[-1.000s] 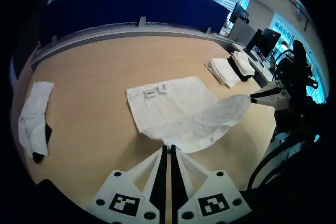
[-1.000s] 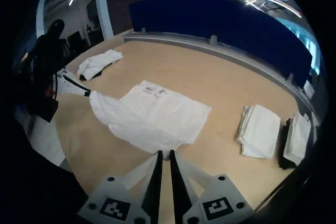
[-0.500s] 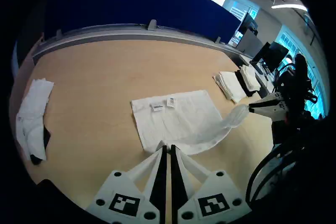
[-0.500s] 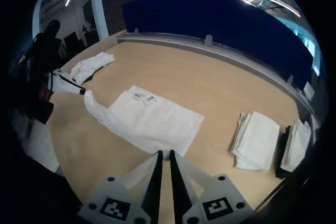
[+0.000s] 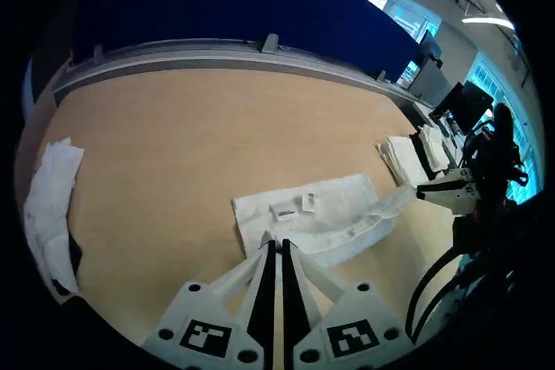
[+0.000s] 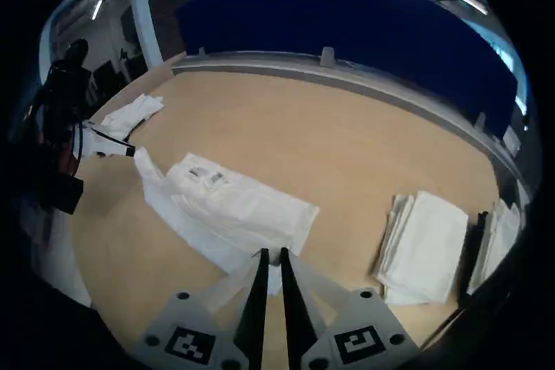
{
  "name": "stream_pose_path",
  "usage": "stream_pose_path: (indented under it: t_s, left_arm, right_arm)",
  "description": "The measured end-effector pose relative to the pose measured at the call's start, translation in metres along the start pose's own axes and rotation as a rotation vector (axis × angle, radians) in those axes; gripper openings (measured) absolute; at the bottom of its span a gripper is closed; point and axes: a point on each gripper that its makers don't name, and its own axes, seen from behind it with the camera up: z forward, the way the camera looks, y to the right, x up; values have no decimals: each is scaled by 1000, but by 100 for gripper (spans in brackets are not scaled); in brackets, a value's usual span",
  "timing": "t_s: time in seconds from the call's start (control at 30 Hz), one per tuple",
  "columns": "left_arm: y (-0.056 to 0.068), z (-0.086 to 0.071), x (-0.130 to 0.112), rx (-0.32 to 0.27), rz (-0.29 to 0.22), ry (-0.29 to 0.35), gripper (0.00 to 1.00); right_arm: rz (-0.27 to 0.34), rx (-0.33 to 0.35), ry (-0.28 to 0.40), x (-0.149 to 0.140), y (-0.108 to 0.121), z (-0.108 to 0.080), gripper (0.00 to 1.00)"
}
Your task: Fold towel
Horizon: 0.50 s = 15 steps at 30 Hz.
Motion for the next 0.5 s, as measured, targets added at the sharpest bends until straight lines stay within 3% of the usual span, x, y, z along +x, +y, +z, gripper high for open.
stream_pose_path:
  t_s: [0.2,0.5]
  left_arm:
    - [-11,25,5,20,-9,-15,6]
    - [-19,42,-2,38,-2,-30,6]
  right_arm:
    - [33,-13,-19,-3,8,18,13]
    - [61,-23,-34,-8,13,32,12]
